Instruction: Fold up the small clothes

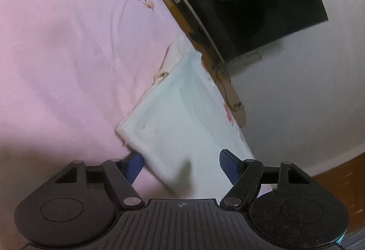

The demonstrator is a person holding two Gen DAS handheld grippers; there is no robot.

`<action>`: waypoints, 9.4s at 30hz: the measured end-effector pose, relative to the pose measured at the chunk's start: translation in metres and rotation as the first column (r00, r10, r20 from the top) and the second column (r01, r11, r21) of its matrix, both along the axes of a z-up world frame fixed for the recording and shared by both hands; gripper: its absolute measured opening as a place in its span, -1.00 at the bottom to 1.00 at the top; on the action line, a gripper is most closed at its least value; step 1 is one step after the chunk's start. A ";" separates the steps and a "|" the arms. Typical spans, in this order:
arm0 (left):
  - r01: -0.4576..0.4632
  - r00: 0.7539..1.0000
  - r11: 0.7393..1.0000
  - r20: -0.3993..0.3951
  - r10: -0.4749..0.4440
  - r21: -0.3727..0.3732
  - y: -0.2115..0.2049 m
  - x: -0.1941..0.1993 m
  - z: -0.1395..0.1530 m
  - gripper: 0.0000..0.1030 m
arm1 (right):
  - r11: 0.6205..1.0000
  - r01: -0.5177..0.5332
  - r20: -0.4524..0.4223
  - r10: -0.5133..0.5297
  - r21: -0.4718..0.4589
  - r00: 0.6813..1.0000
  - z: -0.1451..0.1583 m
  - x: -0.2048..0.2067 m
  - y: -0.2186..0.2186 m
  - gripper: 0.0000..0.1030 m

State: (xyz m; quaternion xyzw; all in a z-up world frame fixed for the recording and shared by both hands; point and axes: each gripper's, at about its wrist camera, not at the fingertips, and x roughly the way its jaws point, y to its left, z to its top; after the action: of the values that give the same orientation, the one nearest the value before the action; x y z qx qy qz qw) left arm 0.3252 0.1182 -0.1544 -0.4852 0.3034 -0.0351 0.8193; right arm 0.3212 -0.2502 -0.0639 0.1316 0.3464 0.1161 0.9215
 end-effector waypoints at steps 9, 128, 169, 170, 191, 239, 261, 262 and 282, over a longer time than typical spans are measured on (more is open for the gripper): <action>-0.083 0.996 0.996 0.018 0.084 -0.042 -0.010 0.023 -0.005 0.41 | 0.996 -0.078 0.002 0.078 0.049 0.997 -0.006 0.060 0.040 -0.77; 0.429 0.877 0.628 -0.134 -0.461 0.650 -0.141 0.197 0.046 0.89 | 0.992 -0.010 0.080 0.000 0.127 0.997 -0.004 0.137 -0.081 -0.69; 0.389 0.895 0.544 -0.163 -0.416 0.744 -0.130 0.032 0.046 0.82 | 0.883 0.279 -0.163 -0.233 0.378 0.959 -0.037 -0.033 -0.083 -0.86; 0.393 0.893 0.546 -0.165 -0.419 0.740 -0.129 0.032 0.047 0.81 | 0.891 0.267 -0.140 -0.230 0.367 0.963 -0.032 -0.037 -0.083 -0.86; 0.483 0.816 0.682 0.001 -0.579 0.549 -0.156 0.062 0.074 0.81 | 0.996 0.095 0.052 -0.094 -0.004 0.994 0.013 -0.008 -0.041 -0.53; 0.635 0.762 0.707 -0.099 -0.640 0.312 -0.115 0.182 0.050 0.85 | 0.947 0.158 -0.152 -0.119 0.278 0.981 -0.005 0.087 -0.143 0.22; 0.699 0.694 0.671 -0.009 -0.720 0.249 -0.128 0.203 0.031 -0.24 | 0.891 -0.075 -0.199 0.182 0.448 0.963 -0.048 0.130 -0.139 -0.24; 0.696 0.697 0.674 -0.010 -0.717 0.248 -0.127 0.201 0.033 -0.26 | 0.900 -0.079 -0.191 0.176 0.428 0.966 -0.046 0.126 -0.138 -0.28; 0.542 0.822 0.768 -0.025 -0.569 0.342 0.098 0.091 0.119 -0.34 | 0.828 -0.356 -0.035 0.410 0.433 0.911 0.025 0.081 0.053 -0.36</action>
State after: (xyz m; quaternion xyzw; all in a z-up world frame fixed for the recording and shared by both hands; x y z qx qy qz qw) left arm 0.4158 0.2159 -0.0352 -0.2259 0.4018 -0.2433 0.8535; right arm 0.4020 -0.1971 -0.0393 0.2601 0.3904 0.3613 0.8058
